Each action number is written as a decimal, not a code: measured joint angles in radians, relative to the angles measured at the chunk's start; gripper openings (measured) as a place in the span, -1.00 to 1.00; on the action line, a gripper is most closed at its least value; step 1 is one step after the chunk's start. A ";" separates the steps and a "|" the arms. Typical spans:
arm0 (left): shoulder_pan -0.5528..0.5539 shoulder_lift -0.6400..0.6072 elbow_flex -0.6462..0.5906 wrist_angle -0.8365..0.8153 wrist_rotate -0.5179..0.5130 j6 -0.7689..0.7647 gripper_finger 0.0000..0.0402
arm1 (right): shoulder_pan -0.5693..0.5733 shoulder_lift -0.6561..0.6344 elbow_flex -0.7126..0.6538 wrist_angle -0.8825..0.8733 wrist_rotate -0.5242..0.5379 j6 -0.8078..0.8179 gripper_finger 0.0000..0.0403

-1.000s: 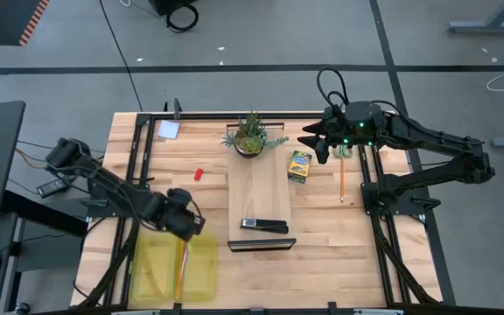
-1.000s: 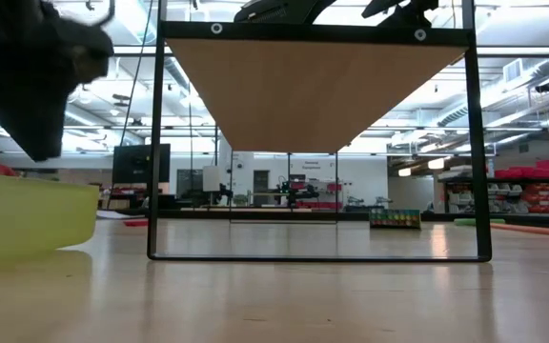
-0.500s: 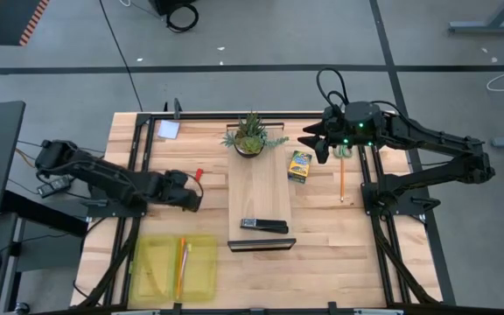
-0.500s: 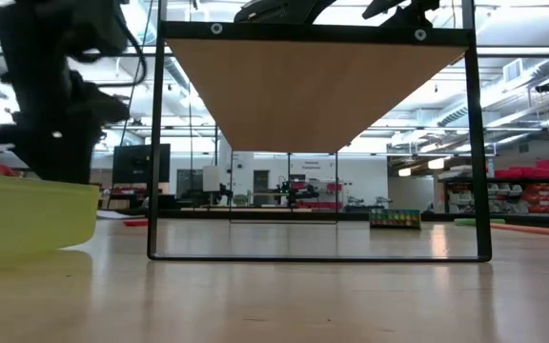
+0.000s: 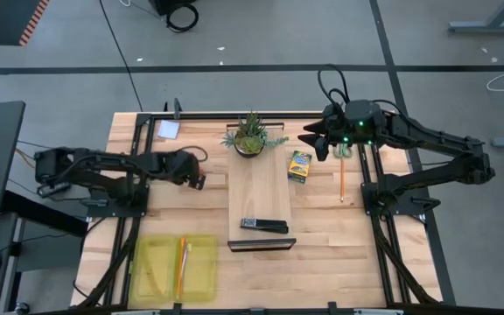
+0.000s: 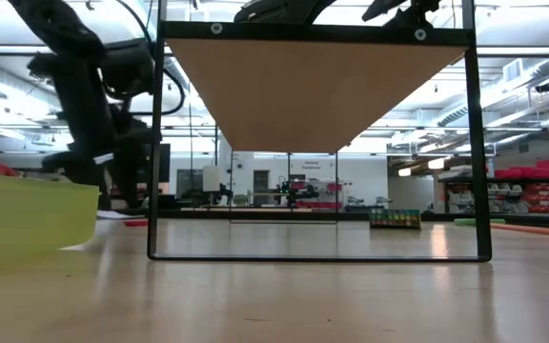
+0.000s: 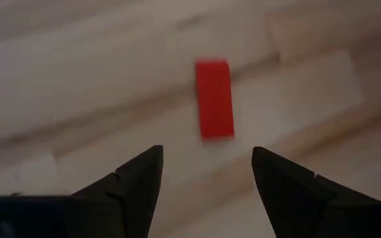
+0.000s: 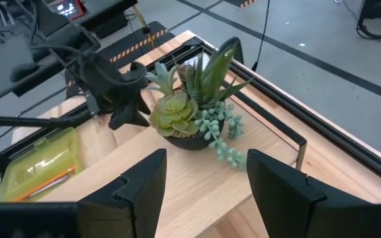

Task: Pack school essentials
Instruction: Put the yellow crayon box into the yellow supply box

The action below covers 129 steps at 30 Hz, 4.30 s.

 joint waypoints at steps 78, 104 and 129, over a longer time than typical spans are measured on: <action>0.078 -0.047 0.001 0.084 0.219 0.068 -0.14 | -0.278 0.670 -0.197 -0.244 -0.188 -0.178 0.07; 0.077 -0.047 0.001 0.089 0.237 0.062 -0.14 | -0.097 0.230 -0.409 -0.069 -0.273 -0.534 0.81; 0.077 -0.047 0.001 0.089 0.236 0.054 -0.14 | 0.030 0.456 -0.409 -0.012 -0.161 -0.669 0.98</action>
